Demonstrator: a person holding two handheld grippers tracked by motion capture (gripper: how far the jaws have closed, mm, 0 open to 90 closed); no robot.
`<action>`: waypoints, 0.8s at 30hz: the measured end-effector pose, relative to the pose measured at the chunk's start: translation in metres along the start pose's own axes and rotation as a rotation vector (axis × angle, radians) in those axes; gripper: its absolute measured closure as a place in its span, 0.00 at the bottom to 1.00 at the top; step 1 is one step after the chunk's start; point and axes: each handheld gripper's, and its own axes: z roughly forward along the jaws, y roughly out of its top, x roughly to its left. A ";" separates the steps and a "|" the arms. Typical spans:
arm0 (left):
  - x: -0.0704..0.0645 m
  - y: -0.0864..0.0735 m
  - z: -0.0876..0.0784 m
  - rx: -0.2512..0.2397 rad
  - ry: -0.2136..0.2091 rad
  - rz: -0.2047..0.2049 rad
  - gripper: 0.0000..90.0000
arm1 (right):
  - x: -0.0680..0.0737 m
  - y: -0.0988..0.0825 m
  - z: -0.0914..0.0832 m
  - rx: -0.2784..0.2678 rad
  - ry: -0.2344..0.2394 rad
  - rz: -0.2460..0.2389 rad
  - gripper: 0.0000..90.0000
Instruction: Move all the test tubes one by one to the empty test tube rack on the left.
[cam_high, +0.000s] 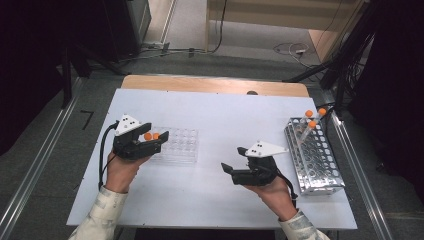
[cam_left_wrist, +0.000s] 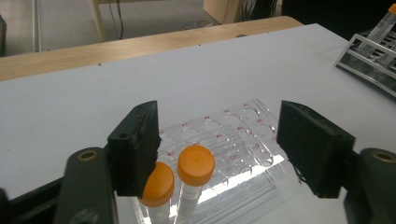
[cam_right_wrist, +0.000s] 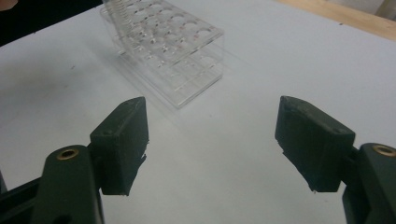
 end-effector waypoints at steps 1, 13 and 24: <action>0.000 0.000 0.000 -0.001 -0.003 -0.001 0.30 | -0.002 0.000 -0.002 -0.005 -0.005 0.005 0.27; -0.013 0.003 0.001 0.002 -0.060 0.017 0.16 | -0.037 0.002 -0.031 -0.062 -0.112 0.062 0.26; -0.027 0.004 -0.003 -0.036 -0.068 0.052 0.16 | -0.072 0.000 -0.057 -0.092 -0.235 0.130 0.26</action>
